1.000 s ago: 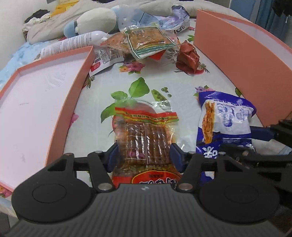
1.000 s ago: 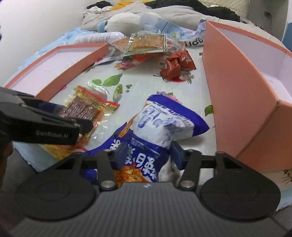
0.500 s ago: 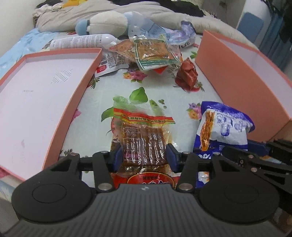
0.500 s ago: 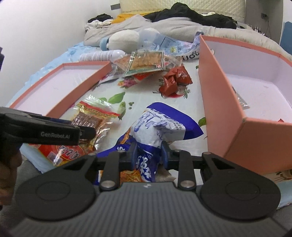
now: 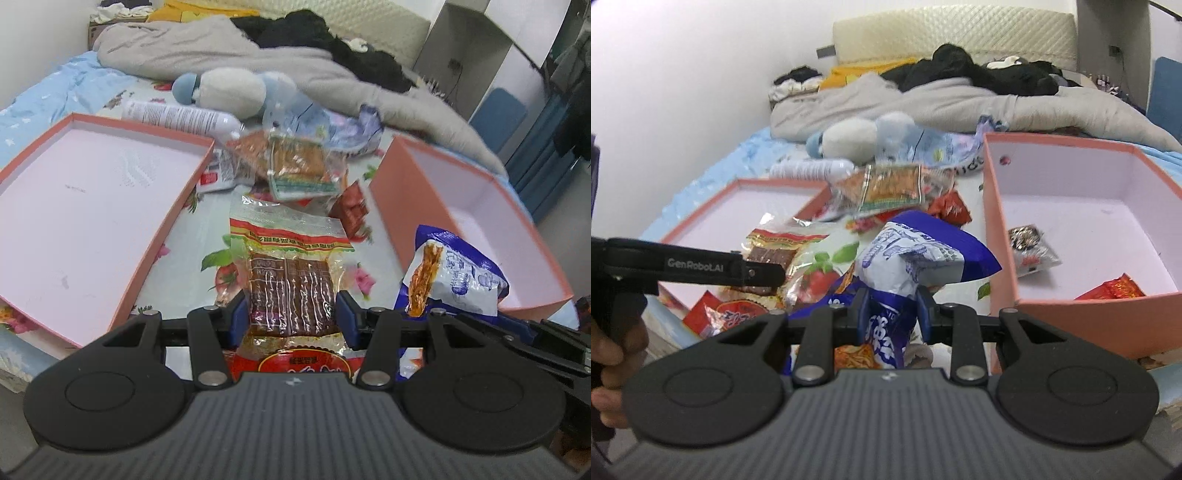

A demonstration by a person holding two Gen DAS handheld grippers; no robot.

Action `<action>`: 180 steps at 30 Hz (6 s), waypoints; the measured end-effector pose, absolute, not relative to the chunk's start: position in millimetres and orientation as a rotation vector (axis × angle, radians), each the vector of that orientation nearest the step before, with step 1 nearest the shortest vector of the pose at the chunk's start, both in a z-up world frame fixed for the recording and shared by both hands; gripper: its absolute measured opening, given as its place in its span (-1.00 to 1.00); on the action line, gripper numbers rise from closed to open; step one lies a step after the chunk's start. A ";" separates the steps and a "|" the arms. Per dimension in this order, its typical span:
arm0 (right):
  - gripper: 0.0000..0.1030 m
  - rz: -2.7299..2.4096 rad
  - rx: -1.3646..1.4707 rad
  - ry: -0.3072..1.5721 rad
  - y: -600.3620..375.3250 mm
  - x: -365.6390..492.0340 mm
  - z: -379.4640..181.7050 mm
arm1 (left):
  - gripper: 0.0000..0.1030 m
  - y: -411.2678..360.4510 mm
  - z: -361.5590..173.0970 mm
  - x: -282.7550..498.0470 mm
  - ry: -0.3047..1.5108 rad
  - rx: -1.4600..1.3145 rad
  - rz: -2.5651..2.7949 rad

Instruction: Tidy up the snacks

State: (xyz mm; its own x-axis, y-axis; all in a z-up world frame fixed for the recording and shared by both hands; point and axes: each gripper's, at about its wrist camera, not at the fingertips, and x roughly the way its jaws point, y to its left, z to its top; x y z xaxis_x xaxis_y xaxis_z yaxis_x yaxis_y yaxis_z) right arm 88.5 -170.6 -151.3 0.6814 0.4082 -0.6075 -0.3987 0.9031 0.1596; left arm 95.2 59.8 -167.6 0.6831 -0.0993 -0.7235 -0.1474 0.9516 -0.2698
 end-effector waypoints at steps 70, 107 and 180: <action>-0.43 0.103 0.151 0.634 -314.6 103.2 -149.2 | -0.04 -76.2 -274.9 212.4 0.982 -0.034 -0.129; -0.43 0.119 0.178 0.621 -320.7 119.8 -149.6 | 0.69 -75.4 -279.4 218.6 1.026 -0.026 -0.151; 0.01 0.082 0.179 0.736 -366.1 240.6 -167.0 | -0.06 -145.6 -135.9 334.6 0.920 -0.134 -0.323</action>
